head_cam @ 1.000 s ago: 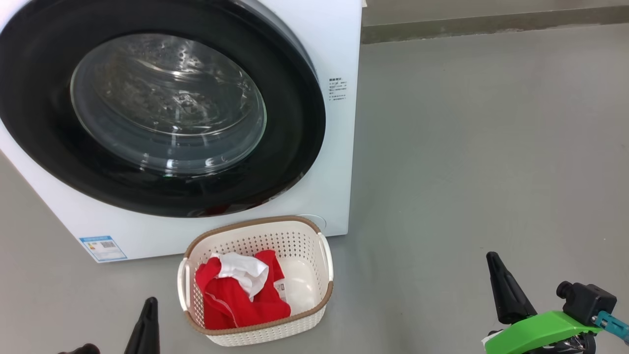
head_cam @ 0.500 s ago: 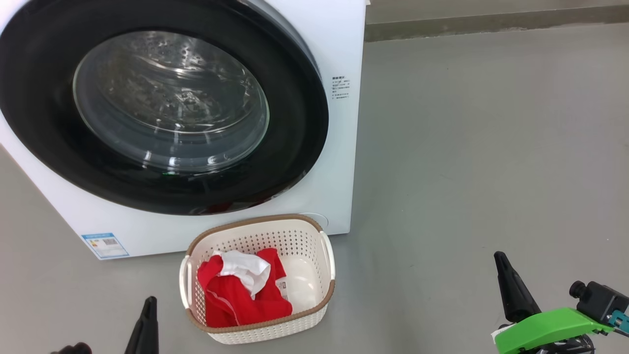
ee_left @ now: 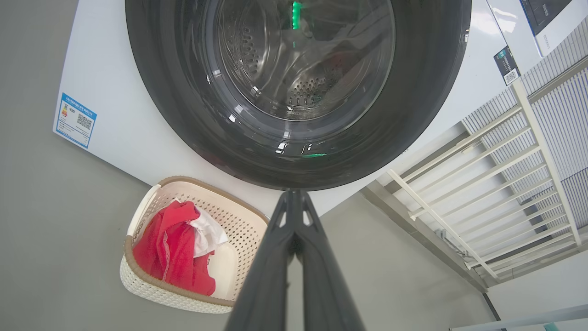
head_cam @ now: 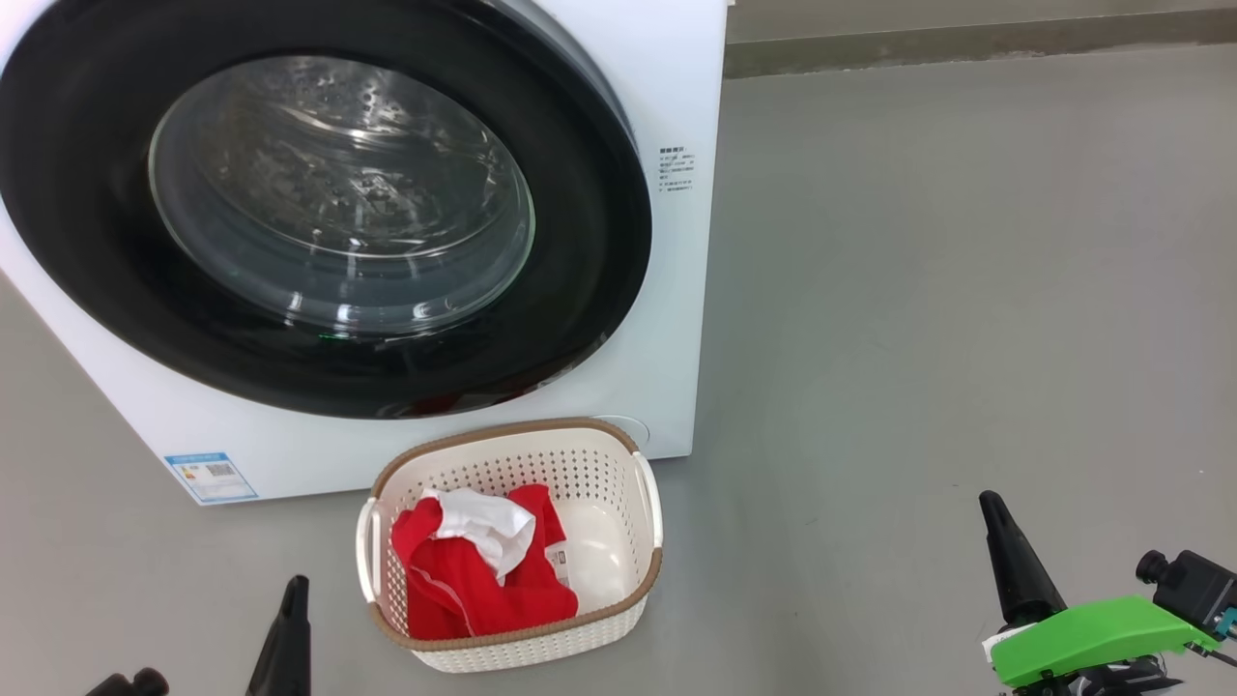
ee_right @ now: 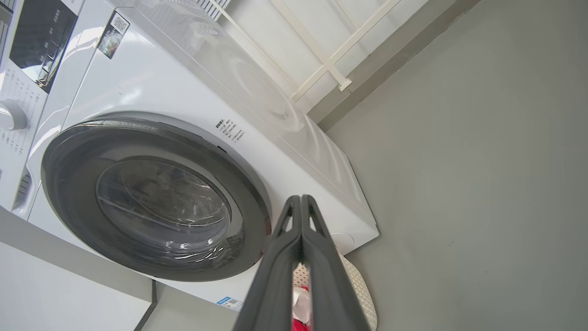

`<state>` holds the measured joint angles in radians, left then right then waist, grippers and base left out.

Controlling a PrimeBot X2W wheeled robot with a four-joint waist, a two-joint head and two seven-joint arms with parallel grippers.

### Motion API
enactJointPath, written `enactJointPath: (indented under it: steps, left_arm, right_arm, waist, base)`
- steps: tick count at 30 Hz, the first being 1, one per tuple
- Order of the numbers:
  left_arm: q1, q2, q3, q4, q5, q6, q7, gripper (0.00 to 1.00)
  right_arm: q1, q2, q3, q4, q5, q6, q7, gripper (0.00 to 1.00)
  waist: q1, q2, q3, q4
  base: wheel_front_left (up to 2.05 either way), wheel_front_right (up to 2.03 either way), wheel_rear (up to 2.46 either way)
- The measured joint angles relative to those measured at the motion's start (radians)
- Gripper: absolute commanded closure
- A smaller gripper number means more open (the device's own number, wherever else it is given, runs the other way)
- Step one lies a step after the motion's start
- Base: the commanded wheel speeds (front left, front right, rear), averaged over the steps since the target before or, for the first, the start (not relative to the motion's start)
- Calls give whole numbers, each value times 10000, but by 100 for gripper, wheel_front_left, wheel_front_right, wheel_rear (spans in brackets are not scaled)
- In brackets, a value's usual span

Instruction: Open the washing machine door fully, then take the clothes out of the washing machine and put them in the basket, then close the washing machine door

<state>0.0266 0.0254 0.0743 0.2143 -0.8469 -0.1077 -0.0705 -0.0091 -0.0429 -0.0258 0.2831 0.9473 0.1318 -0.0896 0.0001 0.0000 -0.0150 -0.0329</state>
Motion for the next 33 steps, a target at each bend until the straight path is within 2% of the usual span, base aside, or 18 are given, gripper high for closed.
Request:
enactJointPath:
  steps: [33]
  left_arm:
    - [-396, 19, 25, 263, -3749, -71, 882, 100]
  right_arm:
    - [-210, -48, -418, -44, 3302, -4, 913, 100]
  waist:
    - [0, 0, 91, 165]
  base:
    - [0, 0, 0]
